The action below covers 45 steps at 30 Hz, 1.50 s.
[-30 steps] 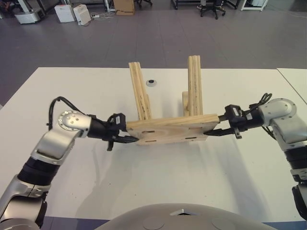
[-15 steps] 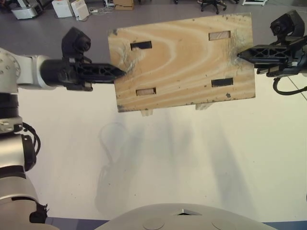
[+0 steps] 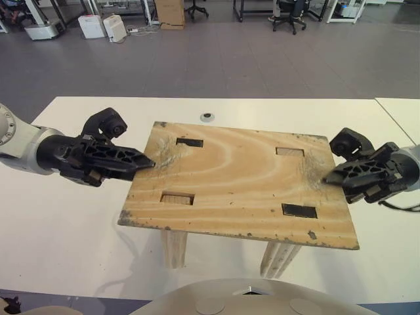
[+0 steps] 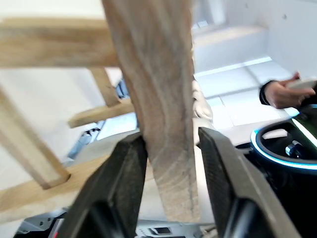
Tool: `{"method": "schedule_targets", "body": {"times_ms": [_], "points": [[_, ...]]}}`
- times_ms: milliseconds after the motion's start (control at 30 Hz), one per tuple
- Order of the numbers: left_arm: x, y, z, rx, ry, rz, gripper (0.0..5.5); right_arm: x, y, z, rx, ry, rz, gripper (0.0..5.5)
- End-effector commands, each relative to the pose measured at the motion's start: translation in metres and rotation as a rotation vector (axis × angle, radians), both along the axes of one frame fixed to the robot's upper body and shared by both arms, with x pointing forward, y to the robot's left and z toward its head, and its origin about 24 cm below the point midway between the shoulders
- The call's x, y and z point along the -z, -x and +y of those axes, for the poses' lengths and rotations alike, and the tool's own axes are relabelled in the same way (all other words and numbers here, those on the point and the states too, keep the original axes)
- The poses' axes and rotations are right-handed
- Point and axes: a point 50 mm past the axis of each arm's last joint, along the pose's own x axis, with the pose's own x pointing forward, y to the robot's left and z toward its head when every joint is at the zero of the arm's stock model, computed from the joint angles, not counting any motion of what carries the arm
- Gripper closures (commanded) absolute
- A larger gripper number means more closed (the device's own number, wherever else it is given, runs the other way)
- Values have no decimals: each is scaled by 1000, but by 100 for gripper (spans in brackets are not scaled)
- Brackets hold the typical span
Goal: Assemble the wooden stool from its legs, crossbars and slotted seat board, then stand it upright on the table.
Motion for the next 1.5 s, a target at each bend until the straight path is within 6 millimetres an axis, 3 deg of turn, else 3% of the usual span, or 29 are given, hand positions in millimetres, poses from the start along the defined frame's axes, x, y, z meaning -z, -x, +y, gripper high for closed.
{"method": "schedule_targets", "body": {"times_ms": [33,133,267,400,467,533,633,767,867,933,1033,1167,1333,1500], "points": [[29,-5,-7,-118,-56,-130,309,15,-6,4,103,22,-120,299],[43,-6,-11,-260,-77,-236,253,27,-11,6,219,74,-211,237],[25,-16,-13,-360,-23,-368,173,44,-12,0,526,127,-327,154],[2,-28,21,-674,-37,-480,105,35,-20,-23,953,128,-413,76],[6,-23,39,-854,-68,-492,65,28,-22,-39,1141,113,-423,33],[20,-17,55,-993,-98,-510,60,28,-20,-48,1264,87,-422,27],[34,-20,67,-1121,-114,-549,60,38,-21,-49,1343,84,-429,27],[42,-37,60,-1164,-96,-616,60,51,-35,-45,1359,132,-475,27],[42,-51,56,-1237,-177,-753,60,55,-53,-48,1418,246,-581,27],[39,-62,55,-1328,-288,-890,60,58,-69,-56,1498,423,-703,27],[56,-76,52,-1409,-584,-1073,60,54,-97,-71,1665,708,-905,27],[67,-93,53,-1419,-803,-1209,60,50,-121,-71,1699,913,-1105,27],[74,-102,51,-1405,-912,-1282,60,63,-123,-66,1641,999,-1223,27],[93,-97,46,-1396,-975,-1284,60,85,-115,-72,1648,1056,-1175,27]]}}
